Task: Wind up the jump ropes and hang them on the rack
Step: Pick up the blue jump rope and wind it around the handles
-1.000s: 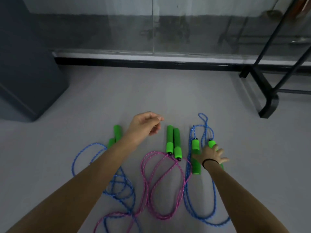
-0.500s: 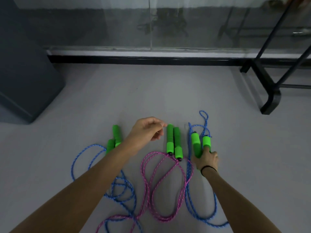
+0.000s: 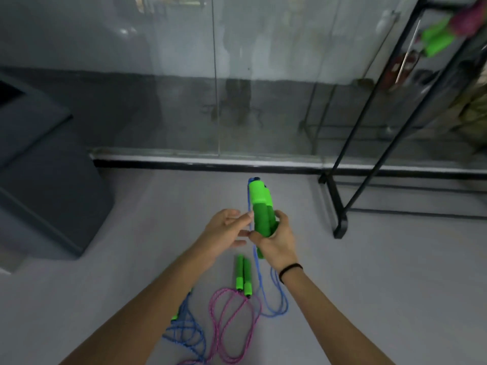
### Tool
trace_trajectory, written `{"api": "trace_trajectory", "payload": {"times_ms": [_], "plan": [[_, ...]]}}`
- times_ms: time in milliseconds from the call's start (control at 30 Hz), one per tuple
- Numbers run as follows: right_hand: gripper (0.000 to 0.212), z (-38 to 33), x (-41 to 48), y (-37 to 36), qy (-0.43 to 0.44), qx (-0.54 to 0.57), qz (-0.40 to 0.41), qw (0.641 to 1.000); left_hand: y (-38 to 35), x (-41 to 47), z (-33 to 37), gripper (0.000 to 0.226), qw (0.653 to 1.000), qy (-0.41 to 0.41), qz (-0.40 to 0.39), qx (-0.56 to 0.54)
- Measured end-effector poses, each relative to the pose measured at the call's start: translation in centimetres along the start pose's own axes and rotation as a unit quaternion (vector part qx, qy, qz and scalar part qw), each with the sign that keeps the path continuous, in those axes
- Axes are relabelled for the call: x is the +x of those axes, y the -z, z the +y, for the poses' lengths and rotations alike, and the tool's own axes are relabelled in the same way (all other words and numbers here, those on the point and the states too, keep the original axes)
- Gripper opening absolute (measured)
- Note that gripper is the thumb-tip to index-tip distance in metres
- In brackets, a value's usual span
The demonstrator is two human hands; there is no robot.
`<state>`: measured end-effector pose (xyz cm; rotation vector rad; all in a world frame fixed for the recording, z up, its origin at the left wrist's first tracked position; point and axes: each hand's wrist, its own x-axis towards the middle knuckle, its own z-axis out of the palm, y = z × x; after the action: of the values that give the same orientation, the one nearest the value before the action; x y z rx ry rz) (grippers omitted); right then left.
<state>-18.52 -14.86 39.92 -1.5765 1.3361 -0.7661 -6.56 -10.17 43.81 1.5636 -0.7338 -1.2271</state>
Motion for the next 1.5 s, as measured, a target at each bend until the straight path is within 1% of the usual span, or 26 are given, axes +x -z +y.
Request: {"api": "trace_trajectory", "payload": {"times_ms": [67,133,200,267,367,433,500,567,600,633,700,767,833,900,967,1033,1067,1100,1133,1167,1200,1267,1333,1367,1433,1500], "plan": [[0.057,-7.6,-1.2,3.1,0.042,0.011,-0.007,0.999,-0.1,-2.6,7.6,0.041,1.000,-0.004,-0.020,0.017],[0.059,-15.4,-2.4,5.9,0.092,0.032,-0.014,0.995,-0.3,-5.5,15.2,0.022,0.997,-0.018,-0.065,0.040],[0.068,-22.9,-3.2,8.3,0.157,0.036,0.008,0.987,-0.5,-8.2,22.3,0.012,0.994,-0.049,-0.086,0.047],[0.084,-29.8,-4.4,9.9,0.198,0.008,0.013,0.980,-0.3,-10.4,28.5,0.020,0.993,-0.086,-0.081,0.021],[0.100,-38.1,-6.4,12.1,0.219,-0.031,-0.060,0.973,1.7,-13.4,35.4,0.020,0.990,-0.111,-0.089,-0.011],[0.080,-41.7,-7.0,14.6,0.251,-0.066,-0.105,0.960,3.6,-15.3,38.2,0.019,0.988,-0.105,-0.116,-0.009],[0.051,-44.3,-6.8,17.1,0.298,-0.102,-0.038,0.948,5.5,-16.8,40.1,0.014,0.985,-0.108,-0.131,0.001],[0.020,-45.9,-4.9,18.8,0.270,-0.004,0.076,0.960,6.9,-18.3,41.4,0.012,0.984,-0.096,-0.148,0.021],[0.016,-46.6,-3.7,19.0,0.227,0.067,0.088,0.968,7.3,-19.1,42.0,0.013,0.983,-0.087,-0.159,0.024],[0.022,-47.3,-2.8,18.9,0.193,0.118,0.057,0.972,7.7,-19.8,42.7,0.020,0.981,-0.081,-0.174,0.021],[0.051,-48.5,-2.2,17.6,0.130,0.184,-0.075,0.971,8.5,-21.2,44.0,0.039,0.973,-0.071,-0.221,0.020],[0.063,-48.6,-2.4,15.6,0.077,0.298,-0.193,0.931,9.2,-22.6,45.3,0.040,0.958,-0.079,-0.273,0.042],[0.060,-48.6,-3.6,13.7,0.063,0.404,-0.242,0.880,9.8,-23.7,46.6,0.035,0.952,-0.092,-0.284,0.065],[0.057,-48.3,-5.2,12.9,0.069,0.454,-0.231,0.858,10.7,-24.4,47.7,0.030,0.954,-0.109,-0.267,0.078],[0.049,-47.3,-6.7,12.8,0.091,0.412,-0.167,0.891,11.4,-24.8,48.8,0.044,0.958,-0.121,-0.248,0.078],[0.041,-46.1,-8.8,12.8,0.135,0.267,-0.115,0.947,11.9,-24.9,49.7,0.060,0.967,-0.134,-0.205,0.075],[0.040,-45.6,-10.0,12.8,0.168,0.153,-0.107,0.968,11.9,-24.8,49.9,0.054,0.970,-0.143,-0.180,0.081],[0.039,-45.7,-11.4,13.0,0.209,0.022,-0.112,0.971,11.6,-24.8,50.1,0.043,0.971,-0.153,-0.154,0.102],[0.037,-46.0,-12.6,13.5,0.252,-0.109,-0.122,0.954,11.3,-24.7,50.0,0.033,0.968,-0.165,-0.126,0.144],[0.033,-46.8,-13.7,14.3,0.285,-0.222,-0.132,0.923,10.8,-24.6,49.7,0.027,0.956,-0.182,-0.099,0.208],[0.031,-48.1,-14.5,15.4,0.308,-0.313,-0.141,0.887,10.5,-24.4,49.1,0.024,0.926,-0.211,-0.076,0.304],[0.030,-50.9,-15.1,17.8,0.345,-0.416,-0.159,0.826,9.6,-24.3,47.6,0.020,0.806,-0.256,-0.054,0.531],[0.027,-53.1,-14.8,20.1,0.369,-0.455,-0.181,0.790,8.3,-25.1,46.5,0.033,0.691,-0.268,-0.066,0.668],[0.025,-53.9,-14.5,21.3,0.377,-0.453,-0.200,0.783,7.5,-25.8,46.2,0.042,0.651,-0.260,-0.074,0.709],[0.023,-54.4,-13.6,23.2,0.377,-0.411,-0.232,0.797,6.6,-26.7,46.4,0.045,0.604,-0.274,-0.090,0.743],[0.021,-54.0,-12.5,24.4,0.363,-0.320,-0.239,0.842,6.7,-27.4,47.3,0.036,0.603,-0.302,-0.109,0.731]]}}
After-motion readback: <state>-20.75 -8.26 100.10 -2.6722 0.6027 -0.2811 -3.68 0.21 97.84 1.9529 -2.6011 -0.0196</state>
